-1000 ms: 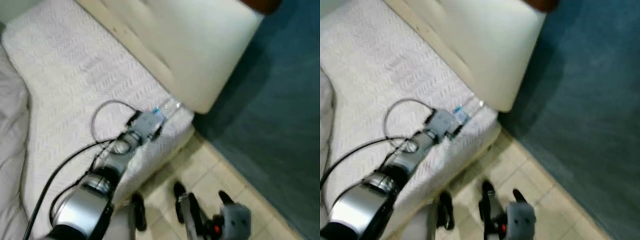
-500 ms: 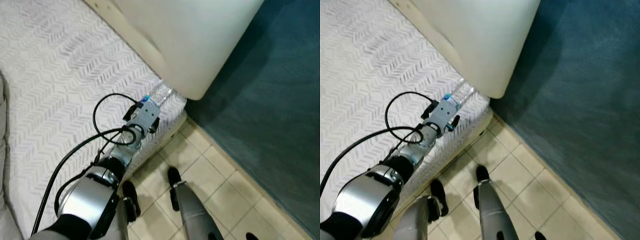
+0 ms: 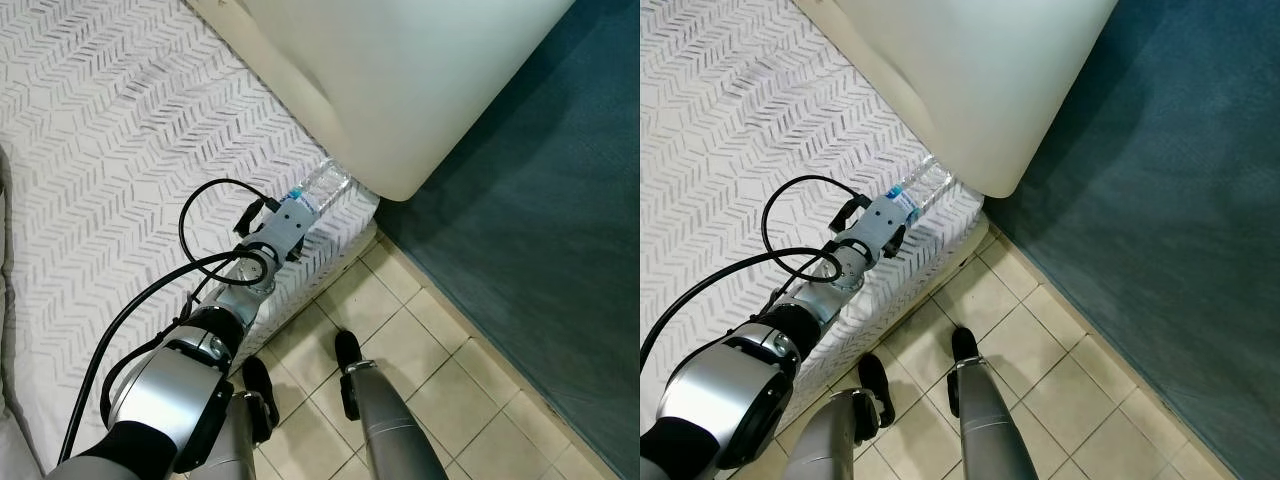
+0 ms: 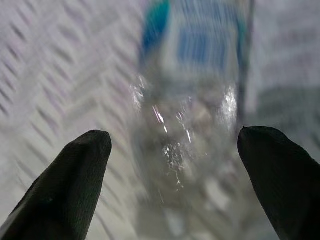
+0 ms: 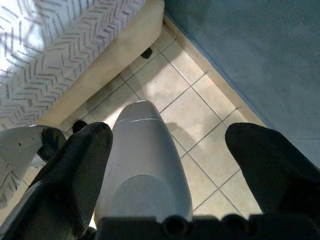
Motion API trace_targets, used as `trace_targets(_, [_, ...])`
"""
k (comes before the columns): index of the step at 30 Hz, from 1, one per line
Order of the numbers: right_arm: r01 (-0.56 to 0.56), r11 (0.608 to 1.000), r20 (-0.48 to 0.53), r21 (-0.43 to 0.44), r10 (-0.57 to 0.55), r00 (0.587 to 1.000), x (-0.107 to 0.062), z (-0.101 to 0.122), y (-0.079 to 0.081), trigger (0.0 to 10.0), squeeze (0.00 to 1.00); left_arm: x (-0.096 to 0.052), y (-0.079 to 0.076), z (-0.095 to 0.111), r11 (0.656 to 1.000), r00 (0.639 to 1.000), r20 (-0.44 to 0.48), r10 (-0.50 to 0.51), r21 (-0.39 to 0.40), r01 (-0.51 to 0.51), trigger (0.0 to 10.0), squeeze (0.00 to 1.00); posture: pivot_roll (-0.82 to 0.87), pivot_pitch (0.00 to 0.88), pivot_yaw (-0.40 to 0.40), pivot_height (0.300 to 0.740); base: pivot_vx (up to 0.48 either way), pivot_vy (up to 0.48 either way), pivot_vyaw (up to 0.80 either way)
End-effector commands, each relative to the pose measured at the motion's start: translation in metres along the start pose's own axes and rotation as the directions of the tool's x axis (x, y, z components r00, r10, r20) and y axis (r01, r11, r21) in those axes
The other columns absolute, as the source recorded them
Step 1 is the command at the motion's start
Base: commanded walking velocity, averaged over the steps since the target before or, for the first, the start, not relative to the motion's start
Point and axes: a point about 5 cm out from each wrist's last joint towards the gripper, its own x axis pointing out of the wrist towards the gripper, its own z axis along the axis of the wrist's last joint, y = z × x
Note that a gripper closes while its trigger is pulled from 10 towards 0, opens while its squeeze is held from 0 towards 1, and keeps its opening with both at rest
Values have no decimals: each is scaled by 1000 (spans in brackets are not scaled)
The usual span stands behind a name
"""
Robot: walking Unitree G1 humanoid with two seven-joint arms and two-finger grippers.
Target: Clean up the room
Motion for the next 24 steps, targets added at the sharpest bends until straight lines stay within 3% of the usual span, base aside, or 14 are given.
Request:
trace_targets(1, [-70,996,-45,60,73,996,-11,-3,19,10000,0,-7,-13,-28,998,992,-109,-60,-23,57,10000,0,-625,712,1,740,0,0,0])
trace_targets(7, [-72,995,-36,63,74,997,-11,-1,19,10000,0,-10,-23,-34,987,981,-135,-140,-91,128,10000,0,-628,715,2,740,0,0,0])
trace_targets(8, [-72,995,-34,62,74,997,-11,-1,18,10000,0,-11,-24,-36,981,977,-144,-160,-133,141,9255,0,-626,696,3,740,0,0,0])
trace_targets(9, [-72,996,-33,61,74,997,-11,-1,18,10000,0,-11,-26,-35,975,974,-142,-177,-162,154,0,0,-623,696,3,740,0,0,0])
trace_targets(16, [-75,995,-20,63,76,997,-3,-4,18,10000,0,-11,-28,-34,966,970,-124,-209,-183,184,0,0,-591,691,20,740,0,0,0])
trace_targets(22, [-73,994,7,82,73,997,20,-9,15,10000,0,-15,-31,-41,961,967,-108,-230,-179,209,0,0,-530,651,46,740,0,0,0])
trace_targets(24, [-51,988,-3,143,52,999,33,-12,8,10000,0,-17,-30,-46,951,967,-98,-234,-231,206,0,0,-498,604,62,740,0,0,0])
